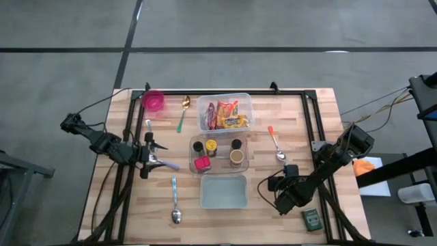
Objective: Pick & Place Food Item
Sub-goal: Put the blue spoon into the gray bin
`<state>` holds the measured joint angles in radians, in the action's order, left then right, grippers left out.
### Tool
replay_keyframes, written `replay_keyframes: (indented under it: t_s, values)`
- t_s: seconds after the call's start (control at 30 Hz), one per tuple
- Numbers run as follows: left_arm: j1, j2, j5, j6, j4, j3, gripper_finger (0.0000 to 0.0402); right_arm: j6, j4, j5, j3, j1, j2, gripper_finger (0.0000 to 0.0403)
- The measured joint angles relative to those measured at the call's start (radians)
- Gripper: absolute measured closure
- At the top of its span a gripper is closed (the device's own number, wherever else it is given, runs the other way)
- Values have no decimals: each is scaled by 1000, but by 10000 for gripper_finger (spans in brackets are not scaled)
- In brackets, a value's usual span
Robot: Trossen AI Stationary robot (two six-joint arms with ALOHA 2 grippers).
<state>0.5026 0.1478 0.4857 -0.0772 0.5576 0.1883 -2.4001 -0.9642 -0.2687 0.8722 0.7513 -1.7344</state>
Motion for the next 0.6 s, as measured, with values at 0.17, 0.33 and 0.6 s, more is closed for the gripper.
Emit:
replay_keyframes:
  t_s: [0.17,0.33,0.6]
  values:
    - [0,0,0,0,0,0,85,13,2,-8,-1,0,0,315]
    - [0,0,0,0,0,0,85,19,4,-23,-2,1,0,375]
    - [0,0,0,0,0,0,85,21,4,-40,-2,2,-1,375]
